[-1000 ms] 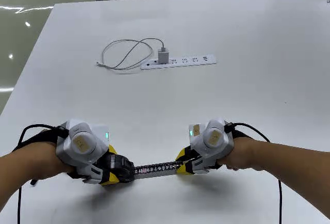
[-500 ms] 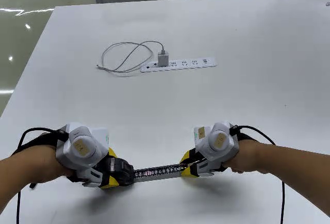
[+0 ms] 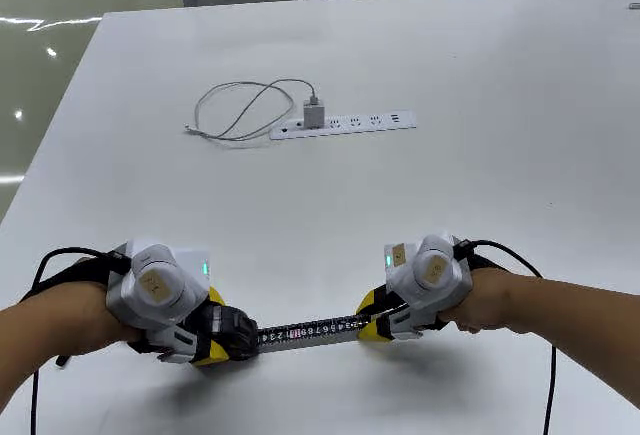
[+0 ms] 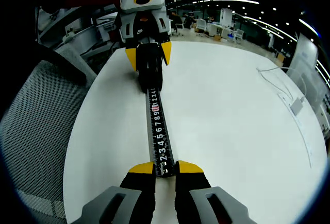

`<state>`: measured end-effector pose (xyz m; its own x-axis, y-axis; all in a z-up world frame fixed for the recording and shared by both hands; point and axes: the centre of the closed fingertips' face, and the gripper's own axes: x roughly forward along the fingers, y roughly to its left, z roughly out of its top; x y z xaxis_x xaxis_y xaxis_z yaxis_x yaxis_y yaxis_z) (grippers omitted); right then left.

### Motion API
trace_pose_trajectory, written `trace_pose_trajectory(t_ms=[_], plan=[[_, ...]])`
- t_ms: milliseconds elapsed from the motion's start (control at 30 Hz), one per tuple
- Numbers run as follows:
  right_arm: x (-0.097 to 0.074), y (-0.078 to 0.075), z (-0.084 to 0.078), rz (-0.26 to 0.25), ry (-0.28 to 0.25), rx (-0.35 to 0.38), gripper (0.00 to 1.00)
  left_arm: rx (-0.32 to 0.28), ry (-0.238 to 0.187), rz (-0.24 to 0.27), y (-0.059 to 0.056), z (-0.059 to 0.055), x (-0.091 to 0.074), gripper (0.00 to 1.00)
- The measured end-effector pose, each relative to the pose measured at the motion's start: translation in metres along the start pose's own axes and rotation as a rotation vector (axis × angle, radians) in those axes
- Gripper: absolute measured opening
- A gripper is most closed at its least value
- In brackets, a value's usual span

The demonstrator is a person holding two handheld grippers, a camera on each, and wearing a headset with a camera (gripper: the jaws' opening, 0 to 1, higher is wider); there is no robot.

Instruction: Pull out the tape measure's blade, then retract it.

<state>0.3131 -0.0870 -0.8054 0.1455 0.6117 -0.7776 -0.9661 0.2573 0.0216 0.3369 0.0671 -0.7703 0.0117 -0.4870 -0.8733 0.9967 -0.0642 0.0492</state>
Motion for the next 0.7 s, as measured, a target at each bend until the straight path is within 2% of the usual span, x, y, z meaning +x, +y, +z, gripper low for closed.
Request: trace_pose_trajectory(t_ms=[700], plan=[[-0.0097, -0.0023, -0.0102, -0.008, 0.008, 0.007, 0.09, 0.004, 0.004, -0.001, -0.0004, 0.0002, 0.0002, 0.31]])
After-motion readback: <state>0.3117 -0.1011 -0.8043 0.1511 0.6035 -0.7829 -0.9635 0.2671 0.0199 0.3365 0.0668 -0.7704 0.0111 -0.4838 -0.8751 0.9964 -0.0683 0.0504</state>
